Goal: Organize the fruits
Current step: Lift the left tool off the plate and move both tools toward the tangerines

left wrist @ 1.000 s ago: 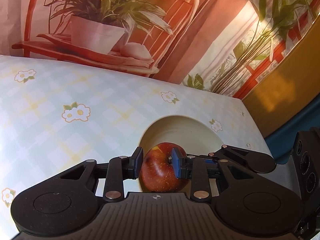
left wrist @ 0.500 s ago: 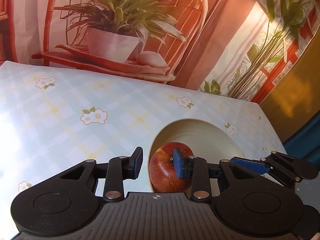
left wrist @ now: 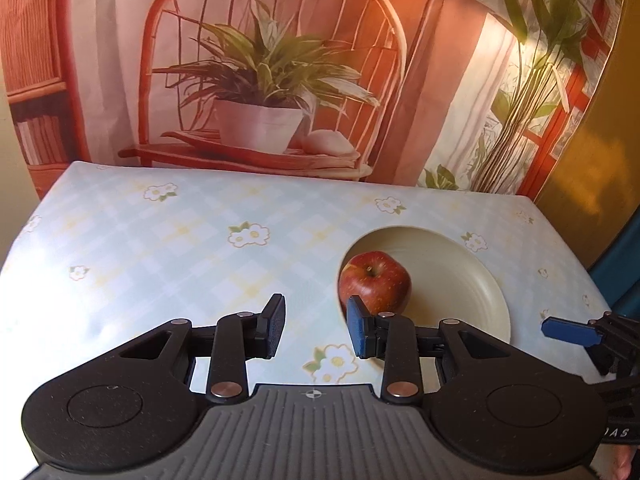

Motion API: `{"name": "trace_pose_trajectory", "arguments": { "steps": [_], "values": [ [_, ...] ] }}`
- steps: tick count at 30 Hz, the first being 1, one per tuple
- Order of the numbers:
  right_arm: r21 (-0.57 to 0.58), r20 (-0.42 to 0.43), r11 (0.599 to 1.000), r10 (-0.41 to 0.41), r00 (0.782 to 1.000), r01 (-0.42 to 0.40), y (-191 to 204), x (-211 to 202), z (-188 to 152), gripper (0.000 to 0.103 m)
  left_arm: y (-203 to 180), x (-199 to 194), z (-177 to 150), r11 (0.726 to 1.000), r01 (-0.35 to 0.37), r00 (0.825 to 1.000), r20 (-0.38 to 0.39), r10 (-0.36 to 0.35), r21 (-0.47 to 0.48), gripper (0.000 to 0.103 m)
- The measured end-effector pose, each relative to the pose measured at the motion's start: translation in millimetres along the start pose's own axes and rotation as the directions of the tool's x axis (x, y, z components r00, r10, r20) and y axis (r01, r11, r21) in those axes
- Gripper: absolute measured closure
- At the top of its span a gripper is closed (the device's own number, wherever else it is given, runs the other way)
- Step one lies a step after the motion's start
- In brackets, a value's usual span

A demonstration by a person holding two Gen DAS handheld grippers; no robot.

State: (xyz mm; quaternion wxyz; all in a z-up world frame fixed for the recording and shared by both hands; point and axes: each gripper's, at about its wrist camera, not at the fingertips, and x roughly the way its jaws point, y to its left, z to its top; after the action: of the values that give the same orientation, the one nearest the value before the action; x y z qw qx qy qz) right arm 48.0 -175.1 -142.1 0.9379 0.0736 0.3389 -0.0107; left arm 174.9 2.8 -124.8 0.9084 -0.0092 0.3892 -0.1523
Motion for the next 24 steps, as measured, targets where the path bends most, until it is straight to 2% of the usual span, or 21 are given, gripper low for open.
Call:
{"name": "trace_pose_trajectory", "arguments": {
  "steps": [8,24],
  "values": [
    [0.029,-0.017,1.0,-0.003,1.0,0.004,10.9,-11.8,-20.2,0.042,15.2,-39.3,-27.3,0.998,-0.06,0.998,-0.006,0.06,0.021,0.067],
    [-0.002,-0.053,1.0,0.03,0.998,-0.03,41.1,-19.8,-30.1,0.043,17.2,-71.7,-75.9,1.0,-0.011,0.999,-0.03,0.012,0.022,0.067]
  ]
}}
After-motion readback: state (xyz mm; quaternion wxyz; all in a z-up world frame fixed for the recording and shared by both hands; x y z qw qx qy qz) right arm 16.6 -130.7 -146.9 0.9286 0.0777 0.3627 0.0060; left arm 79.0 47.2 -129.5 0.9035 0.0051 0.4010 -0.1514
